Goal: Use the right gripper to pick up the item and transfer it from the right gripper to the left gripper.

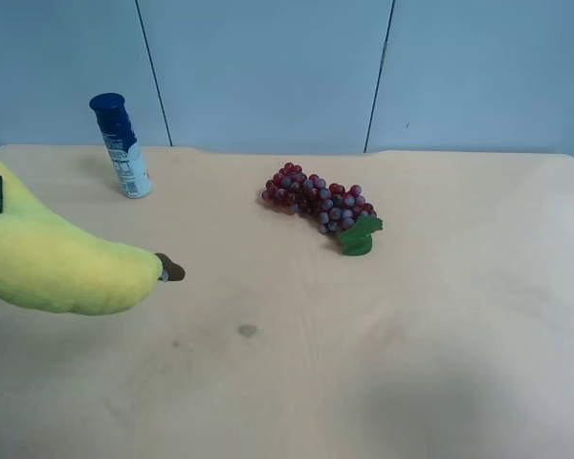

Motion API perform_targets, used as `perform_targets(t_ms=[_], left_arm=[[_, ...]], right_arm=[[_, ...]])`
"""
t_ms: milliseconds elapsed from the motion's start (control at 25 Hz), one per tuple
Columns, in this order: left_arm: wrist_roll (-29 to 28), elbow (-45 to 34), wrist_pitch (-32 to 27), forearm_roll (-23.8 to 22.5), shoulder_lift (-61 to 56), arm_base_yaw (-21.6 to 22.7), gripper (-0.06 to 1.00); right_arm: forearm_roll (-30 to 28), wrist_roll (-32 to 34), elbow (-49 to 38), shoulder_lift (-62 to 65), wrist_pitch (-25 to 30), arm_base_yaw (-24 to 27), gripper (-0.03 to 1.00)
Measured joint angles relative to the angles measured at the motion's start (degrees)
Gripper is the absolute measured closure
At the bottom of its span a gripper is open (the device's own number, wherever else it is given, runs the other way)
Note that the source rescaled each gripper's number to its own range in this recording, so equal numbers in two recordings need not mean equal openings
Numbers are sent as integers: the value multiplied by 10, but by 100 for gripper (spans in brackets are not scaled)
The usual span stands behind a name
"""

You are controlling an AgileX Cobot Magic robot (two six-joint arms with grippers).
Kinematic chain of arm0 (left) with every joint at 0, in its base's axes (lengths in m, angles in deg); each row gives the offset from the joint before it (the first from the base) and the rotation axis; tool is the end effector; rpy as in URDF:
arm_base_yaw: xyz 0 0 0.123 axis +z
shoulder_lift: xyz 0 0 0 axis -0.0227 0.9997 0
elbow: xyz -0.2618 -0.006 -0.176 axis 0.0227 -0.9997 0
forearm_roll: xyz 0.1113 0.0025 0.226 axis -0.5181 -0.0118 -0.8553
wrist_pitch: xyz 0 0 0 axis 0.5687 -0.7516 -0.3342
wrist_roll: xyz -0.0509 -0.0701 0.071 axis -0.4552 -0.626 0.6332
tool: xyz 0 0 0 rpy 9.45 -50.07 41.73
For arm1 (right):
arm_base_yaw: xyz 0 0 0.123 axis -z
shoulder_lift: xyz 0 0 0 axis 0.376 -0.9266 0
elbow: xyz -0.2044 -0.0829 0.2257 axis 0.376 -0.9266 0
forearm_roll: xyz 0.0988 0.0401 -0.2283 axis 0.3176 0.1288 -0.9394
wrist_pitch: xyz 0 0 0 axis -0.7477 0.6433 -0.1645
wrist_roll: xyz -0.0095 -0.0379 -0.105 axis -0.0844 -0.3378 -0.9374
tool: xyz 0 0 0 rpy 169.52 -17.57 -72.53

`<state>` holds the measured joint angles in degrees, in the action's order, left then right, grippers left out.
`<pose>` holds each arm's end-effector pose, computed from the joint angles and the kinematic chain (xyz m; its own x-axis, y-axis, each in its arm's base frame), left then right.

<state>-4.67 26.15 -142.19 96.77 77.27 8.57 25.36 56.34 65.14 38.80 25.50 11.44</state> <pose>0.0769 -0.0757 0.3428 -0.8142 -0.3037 -0.4948 0.2052 0.6468 -0.7346 -0.0167 -0.0089 0.2677 -0.4426 -0.1421 -0.8854 -0.1660 0.9833 -0.0749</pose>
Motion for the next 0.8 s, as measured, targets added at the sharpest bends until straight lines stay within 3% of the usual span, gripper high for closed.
perform_targets(t_ms=[800], left_arm=[[2, 0, 0, -1, 0, 0, 94]], right_arm=[[0, 0, 0, 0, 0, 0, -3]])
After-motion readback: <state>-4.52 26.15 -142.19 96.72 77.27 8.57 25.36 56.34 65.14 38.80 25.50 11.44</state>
